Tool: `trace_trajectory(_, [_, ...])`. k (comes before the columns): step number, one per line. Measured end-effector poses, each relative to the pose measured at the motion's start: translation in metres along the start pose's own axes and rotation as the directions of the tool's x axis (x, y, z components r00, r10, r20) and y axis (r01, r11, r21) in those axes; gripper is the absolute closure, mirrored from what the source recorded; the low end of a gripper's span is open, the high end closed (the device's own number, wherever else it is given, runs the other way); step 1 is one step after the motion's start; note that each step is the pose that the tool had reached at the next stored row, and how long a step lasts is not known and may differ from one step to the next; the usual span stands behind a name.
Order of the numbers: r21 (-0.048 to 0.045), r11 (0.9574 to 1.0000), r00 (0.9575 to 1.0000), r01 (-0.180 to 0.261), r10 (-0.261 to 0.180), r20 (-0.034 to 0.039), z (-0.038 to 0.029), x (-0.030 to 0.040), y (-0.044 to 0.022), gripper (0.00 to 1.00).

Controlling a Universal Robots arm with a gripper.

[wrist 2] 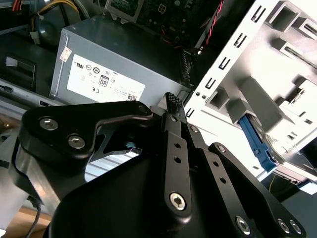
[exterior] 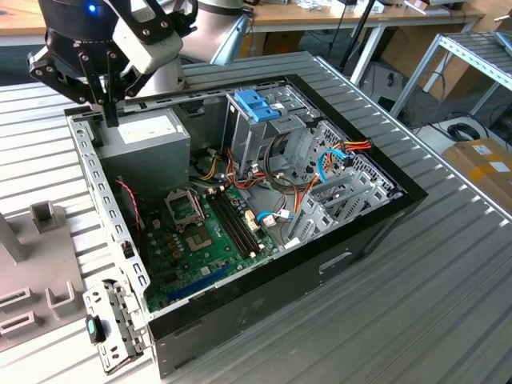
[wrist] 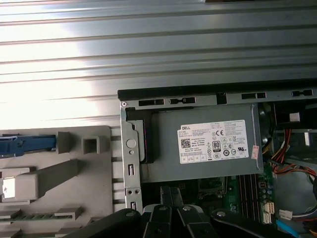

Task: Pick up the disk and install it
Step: 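Reach for the disk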

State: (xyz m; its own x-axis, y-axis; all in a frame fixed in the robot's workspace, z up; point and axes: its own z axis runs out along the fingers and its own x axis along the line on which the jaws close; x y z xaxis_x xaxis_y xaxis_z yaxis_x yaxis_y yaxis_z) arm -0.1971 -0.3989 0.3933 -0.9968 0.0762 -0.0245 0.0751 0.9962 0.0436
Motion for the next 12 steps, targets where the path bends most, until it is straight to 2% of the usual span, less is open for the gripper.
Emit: trace_trajectory(12, [0.0000, 1.0000, 1.0000, 0.000, 0.000, 0.0000, -0.0001, 0.0033, -0.0003, 0.89])
